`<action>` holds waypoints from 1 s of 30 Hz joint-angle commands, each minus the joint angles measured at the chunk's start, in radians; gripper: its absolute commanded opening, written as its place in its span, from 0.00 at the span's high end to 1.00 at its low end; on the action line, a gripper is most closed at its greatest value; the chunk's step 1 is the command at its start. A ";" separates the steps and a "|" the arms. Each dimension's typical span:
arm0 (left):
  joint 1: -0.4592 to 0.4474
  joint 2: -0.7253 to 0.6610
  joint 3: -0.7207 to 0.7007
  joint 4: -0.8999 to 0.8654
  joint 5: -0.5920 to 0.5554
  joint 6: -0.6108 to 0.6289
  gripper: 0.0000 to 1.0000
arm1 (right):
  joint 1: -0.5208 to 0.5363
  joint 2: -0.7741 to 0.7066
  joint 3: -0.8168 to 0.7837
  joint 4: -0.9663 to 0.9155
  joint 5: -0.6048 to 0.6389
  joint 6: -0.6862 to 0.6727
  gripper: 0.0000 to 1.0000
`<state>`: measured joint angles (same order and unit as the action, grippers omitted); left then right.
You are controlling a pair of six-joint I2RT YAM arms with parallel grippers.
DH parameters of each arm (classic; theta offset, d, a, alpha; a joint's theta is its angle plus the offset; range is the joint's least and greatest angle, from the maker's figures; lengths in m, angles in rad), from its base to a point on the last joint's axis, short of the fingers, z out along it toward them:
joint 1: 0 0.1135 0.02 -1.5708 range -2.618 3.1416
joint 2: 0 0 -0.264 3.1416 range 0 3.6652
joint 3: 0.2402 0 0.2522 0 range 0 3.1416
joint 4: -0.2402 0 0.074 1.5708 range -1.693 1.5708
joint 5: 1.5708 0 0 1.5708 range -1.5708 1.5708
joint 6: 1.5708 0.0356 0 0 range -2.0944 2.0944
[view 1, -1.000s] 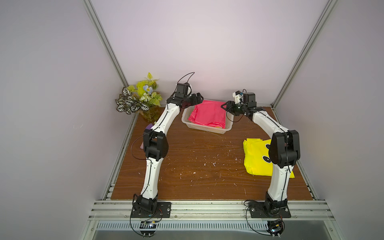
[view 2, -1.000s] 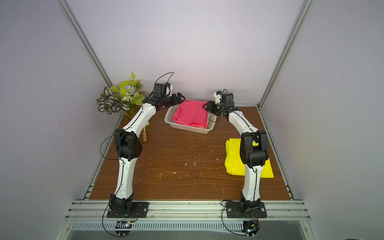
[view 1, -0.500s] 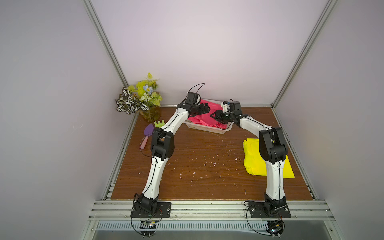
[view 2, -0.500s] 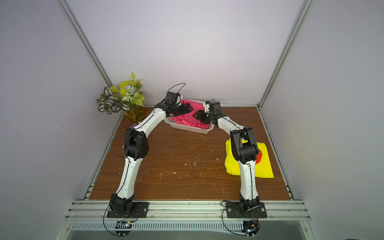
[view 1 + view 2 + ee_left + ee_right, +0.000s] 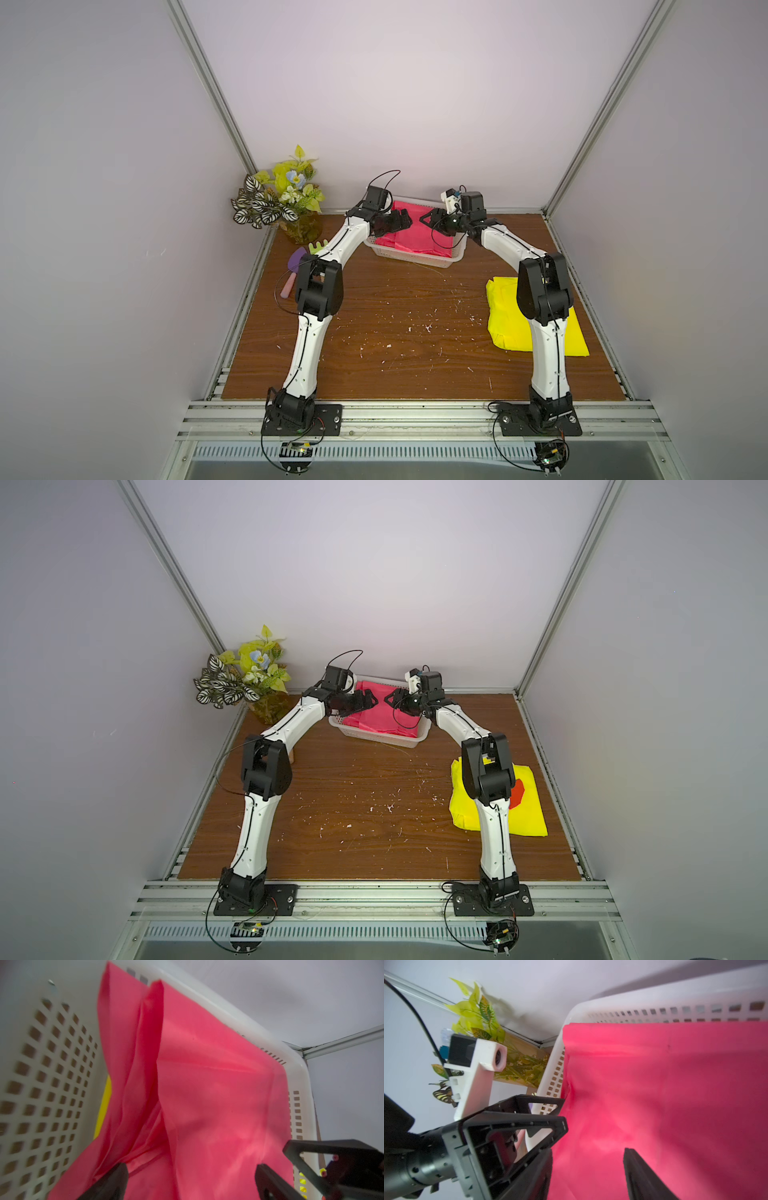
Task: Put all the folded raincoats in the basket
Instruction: Place the raincoat in the basket, then move the raincoat to the center of the board.
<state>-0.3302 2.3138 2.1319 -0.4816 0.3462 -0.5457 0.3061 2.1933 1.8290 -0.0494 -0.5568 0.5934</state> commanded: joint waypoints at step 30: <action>-0.017 -1.420 -1.268 0.111 -0.393 0.042 0.01 | 0.002 -0.884 -0.952 -0.377 0.611 0.122 0.32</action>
<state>-0.3580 0.9501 0.9051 -0.3599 0.0006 -0.4683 0.3061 1.3277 0.8967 -0.3958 0.0265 0.6338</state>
